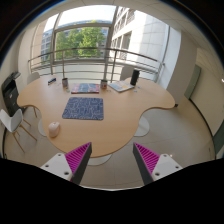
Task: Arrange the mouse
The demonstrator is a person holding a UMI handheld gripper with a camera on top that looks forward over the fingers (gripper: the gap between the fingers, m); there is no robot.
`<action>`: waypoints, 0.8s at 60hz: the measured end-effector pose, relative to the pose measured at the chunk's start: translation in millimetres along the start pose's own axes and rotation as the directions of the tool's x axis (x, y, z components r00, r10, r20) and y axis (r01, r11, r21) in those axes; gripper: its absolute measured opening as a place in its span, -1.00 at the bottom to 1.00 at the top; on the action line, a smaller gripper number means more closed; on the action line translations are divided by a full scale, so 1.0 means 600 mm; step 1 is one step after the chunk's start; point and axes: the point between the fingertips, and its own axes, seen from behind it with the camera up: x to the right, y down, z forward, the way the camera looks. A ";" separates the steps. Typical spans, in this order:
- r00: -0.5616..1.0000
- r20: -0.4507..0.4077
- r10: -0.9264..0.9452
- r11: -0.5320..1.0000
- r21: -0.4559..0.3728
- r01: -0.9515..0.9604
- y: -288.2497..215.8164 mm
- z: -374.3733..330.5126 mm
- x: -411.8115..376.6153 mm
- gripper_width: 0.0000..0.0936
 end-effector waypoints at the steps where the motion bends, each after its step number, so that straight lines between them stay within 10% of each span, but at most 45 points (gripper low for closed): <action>1: 1.000 -0.003 0.002 1.000 0.001 -0.002 0.000 0.000 0.001 0.83; 26: 0.992 -0.067 0.109 0.992 -0.050 -0.112 0.153 0.024 -0.153 0.82; 48: 0.983 0.128 0.131 0.989 0.053 -0.139 0.132 0.195 -0.496 0.82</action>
